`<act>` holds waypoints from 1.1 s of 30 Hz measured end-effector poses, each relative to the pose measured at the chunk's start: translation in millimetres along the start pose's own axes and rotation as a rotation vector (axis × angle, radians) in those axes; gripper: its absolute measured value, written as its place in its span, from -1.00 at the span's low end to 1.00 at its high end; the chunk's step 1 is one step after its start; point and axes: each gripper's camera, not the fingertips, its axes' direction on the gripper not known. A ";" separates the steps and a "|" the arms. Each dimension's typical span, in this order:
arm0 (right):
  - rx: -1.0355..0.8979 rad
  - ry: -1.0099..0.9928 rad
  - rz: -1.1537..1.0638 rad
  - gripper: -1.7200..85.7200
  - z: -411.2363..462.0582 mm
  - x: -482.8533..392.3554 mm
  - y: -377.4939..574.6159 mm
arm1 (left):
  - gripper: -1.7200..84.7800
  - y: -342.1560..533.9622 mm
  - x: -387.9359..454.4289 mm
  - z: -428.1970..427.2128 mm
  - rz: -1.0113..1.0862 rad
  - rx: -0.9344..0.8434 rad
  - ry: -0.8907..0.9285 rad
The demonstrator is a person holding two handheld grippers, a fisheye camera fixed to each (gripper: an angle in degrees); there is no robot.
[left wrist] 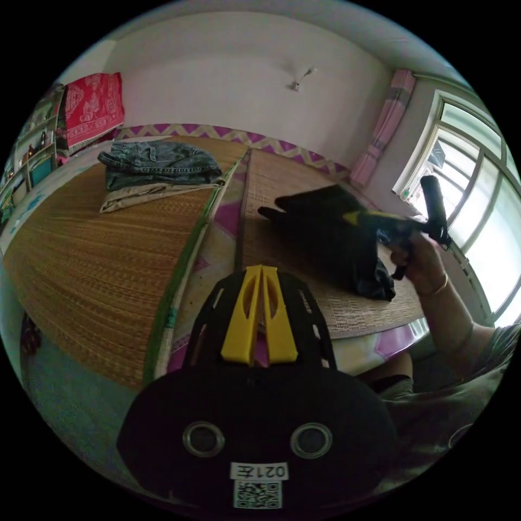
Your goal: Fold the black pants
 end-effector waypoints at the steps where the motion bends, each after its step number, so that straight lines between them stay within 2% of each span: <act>1: 0.037 -0.018 0.032 -0.95 -22.3 16.1 3.9 | -0.98 -0.3 3.3 4.1 0.000 -0.004 0.008; 4: 0.202 -0.021 0.169 -0.97 -132.2 89.9 36.3 | -0.98 -2.9 25.1 27.6 0.016 -0.026 0.046; 9: 0.426 0.181 0.425 -0.98 -317.0 196.5 153.2 | -0.98 -6.9 78.5 66.4 0.080 -0.035 0.081; 13: 0.404 0.284 0.660 -0.98 -366.3 273.9 256.4 | -0.98 -9.3 110.8 92.8 0.117 -0.062 0.114; 15: 0.308 0.314 0.843 -0.97 -365.8 324.9 319.2 | -0.98 -12.5 133.3 109.9 0.156 -0.095 0.127; 17: 0.241 0.302 0.920 -0.97 -362.2 350.4 355.8 | -0.98 -15.0 150.5 119.7 0.192 -0.111 0.121; 20: 0.342 0.219 0.924 -0.97 -381.9 357.6 382.2 | -0.97 -19.2 177.6 129.7 0.265 -0.110 0.102; 23: 0.251 0.298 0.874 -0.96 -392.7 356.5 376.7 | -0.94 -25.9 209.8 141.7 0.372 -0.101 0.134; 26: 0.142 0.322 0.862 -0.89 -398.9 362.7 379.8 | -0.81 -30.6 254.5 163.1 0.539 -0.084 0.169; 30: 0.202 0.537 0.746 -0.76 -434.0 314.1 379.5 | -0.75 -36.7 314.2 203.6 0.720 -0.089 0.161; 33: 0.215 0.499 0.643 -0.73 -435.0 280.4 383.2 | -0.73 -44.8 341.2 231.9 0.798 -0.112 0.088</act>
